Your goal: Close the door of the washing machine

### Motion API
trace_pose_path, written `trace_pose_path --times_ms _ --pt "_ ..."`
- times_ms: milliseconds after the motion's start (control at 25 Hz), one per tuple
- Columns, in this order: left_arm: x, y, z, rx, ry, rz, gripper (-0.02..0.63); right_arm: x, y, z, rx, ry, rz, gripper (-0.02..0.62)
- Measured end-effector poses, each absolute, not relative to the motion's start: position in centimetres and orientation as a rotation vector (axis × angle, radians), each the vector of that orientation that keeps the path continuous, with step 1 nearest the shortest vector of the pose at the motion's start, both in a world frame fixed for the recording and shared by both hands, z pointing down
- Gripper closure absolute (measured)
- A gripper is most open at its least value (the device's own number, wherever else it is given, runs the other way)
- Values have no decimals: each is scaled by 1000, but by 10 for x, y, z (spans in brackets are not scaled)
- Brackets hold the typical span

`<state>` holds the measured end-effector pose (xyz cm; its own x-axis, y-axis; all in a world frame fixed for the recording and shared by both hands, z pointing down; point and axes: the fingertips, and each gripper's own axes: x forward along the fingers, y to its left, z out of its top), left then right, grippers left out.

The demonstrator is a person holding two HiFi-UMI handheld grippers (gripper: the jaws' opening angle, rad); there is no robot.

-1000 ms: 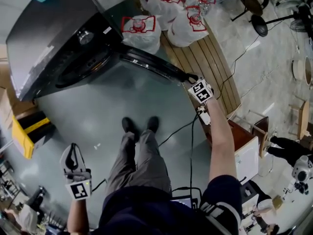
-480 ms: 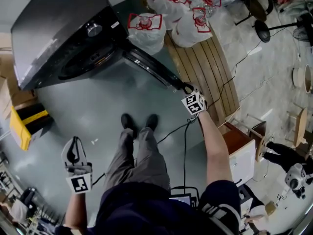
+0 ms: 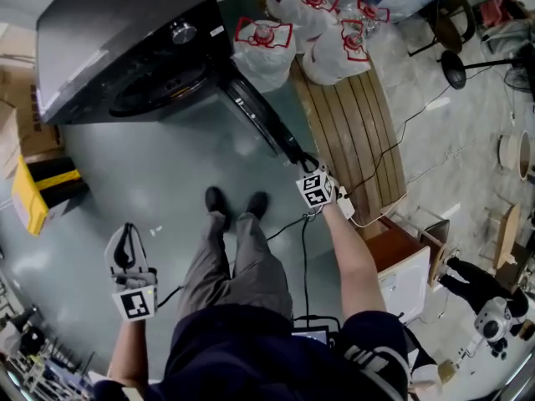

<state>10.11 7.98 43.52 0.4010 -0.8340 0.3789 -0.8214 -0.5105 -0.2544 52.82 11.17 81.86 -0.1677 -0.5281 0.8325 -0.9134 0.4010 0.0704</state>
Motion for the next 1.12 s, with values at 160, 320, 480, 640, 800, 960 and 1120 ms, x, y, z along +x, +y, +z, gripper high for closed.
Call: trace_pose_path --times_ms 160,320,480,640,800,960,1120 --pt "96 90 435 -2596 1562 -704 572 515 118 820 1228 -1826 607 506" --pt "88 91 437 -2599 1569 -687 572 499 123 820 1238 -1820 629 506" --pt "81 90 443 -2616 1554 -665 572 482 127 820 1255 -1808 650 506" --pt "78 91 452 -2665 1512 -632 572 458 134 822 1263 -1801 657 506" --pt "70 92 465 -2728 1455 -624 572 435 141 821 1279 -1761 690 505" --pt "53 89 476 -2770 1427 -598 572 409 142 825 1331 -1746 698 505" --pt "32 87 484 -2791 1405 -581 572 382 148 825 1372 -1708 731 503"
